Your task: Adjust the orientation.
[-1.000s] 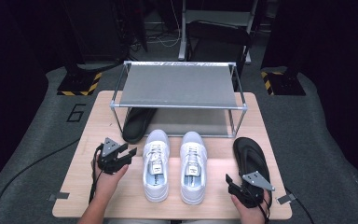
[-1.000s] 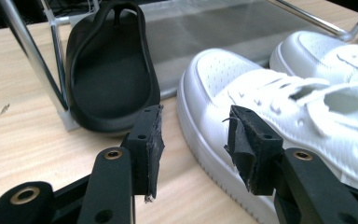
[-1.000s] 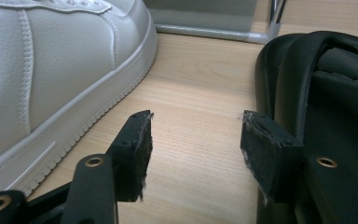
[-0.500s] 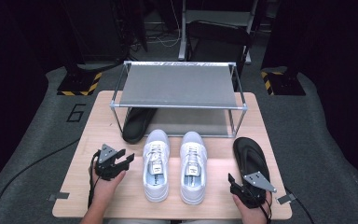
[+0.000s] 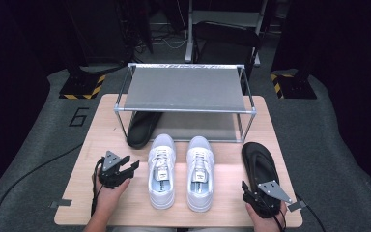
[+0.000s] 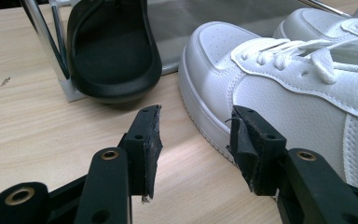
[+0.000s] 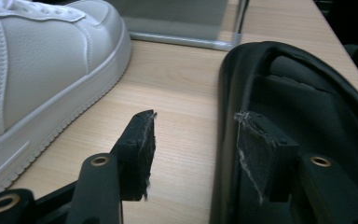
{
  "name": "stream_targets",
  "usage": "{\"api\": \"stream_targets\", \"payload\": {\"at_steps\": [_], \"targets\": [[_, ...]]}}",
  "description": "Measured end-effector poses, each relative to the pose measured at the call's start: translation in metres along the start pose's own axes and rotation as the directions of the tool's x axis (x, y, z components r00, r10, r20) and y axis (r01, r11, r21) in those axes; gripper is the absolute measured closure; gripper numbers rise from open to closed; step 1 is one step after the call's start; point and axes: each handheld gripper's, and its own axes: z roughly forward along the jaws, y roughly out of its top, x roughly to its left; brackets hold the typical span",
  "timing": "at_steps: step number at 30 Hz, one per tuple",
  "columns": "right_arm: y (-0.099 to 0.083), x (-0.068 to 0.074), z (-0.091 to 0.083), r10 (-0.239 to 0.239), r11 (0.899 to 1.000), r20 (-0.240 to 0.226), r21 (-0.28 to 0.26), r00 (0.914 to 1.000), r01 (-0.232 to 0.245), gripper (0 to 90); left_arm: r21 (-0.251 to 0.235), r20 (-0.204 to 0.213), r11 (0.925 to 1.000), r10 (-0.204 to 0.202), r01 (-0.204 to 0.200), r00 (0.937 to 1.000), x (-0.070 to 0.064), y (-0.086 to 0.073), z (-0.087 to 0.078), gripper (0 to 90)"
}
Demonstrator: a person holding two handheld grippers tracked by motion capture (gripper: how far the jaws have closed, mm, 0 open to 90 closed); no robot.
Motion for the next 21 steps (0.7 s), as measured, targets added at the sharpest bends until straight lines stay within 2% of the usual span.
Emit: {"api": "stream_targets", "payload": {"at_steps": [3,4,6,7,9,11,14,18,21], "targets": [[-0.001,-0.004,-0.005,0.014,0.999,0.021,-0.041,0.9997,-0.013,46.7,-0.004,0.003,1.0000,0.005,-0.004,1.0000,0.000,-0.002,-0.001,52.9],[-0.001,-0.005,-0.005,0.015,0.999,0.029,-0.030,0.9995,-0.014,46.7,-0.014,-0.003,0.9999,0.004,-0.004,1.0000,-0.001,-0.003,-0.001,52.9],[-0.004,-0.007,-0.003,0.021,1.000,0.040,-0.004,0.9990,-0.020,46.8,-0.001,0.005,1.0000,0.003,-0.003,1.0000,0.000,-0.004,-0.002,52.9],[-0.006,-0.009,0.000,0.032,0.999,0.035,0.025,0.9989,-0.032,51.7,-0.010,-0.003,0.9999,-0.006,0.006,1.0000,-0.001,-0.006,-0.002,52.9],[-0.006,-0.010,0.002,0.034,0.999,0.026,0.033,0.9991,-0.035,52.9,-0.012,-0.004,0.9999,-0.002,0.002,1.0000,0.000,-0.008,-0.002,52.9],[-0.006,-0.009,0.006,0.035,0.997,0.021,0.067,0.9992,-0.036,55.5,0.000,0.005,1.0000,-0.009,0.009,1.0000,0.001,-0.010,-0.004,52.8],[-0.007,-0.009,0.009,0.041,0.996,0.023,0.079,0.9989,-0.042,59.0,-0.008,0.001,0.9997,-0.021,0.021,0.9998,0.003,-0.012,-0.005,52.7],[-0.008,-0.014,0.009,0.062,0.995,0.023,0.077,0.9978,-0.064,69.5,-0.003,-0.006,0.9997,-0.023,0.023,0.9997,0.005,-0.016,-0.008,52.7],[-0.009,-0.015,0.010,0.067,0.995,0.029,0.078,0.9974,-0.069,70.8,0.005,-0.008,0.9997,-0.024,0.024,0.9997,0.005,-0.016,-0.009,52.5]]}}
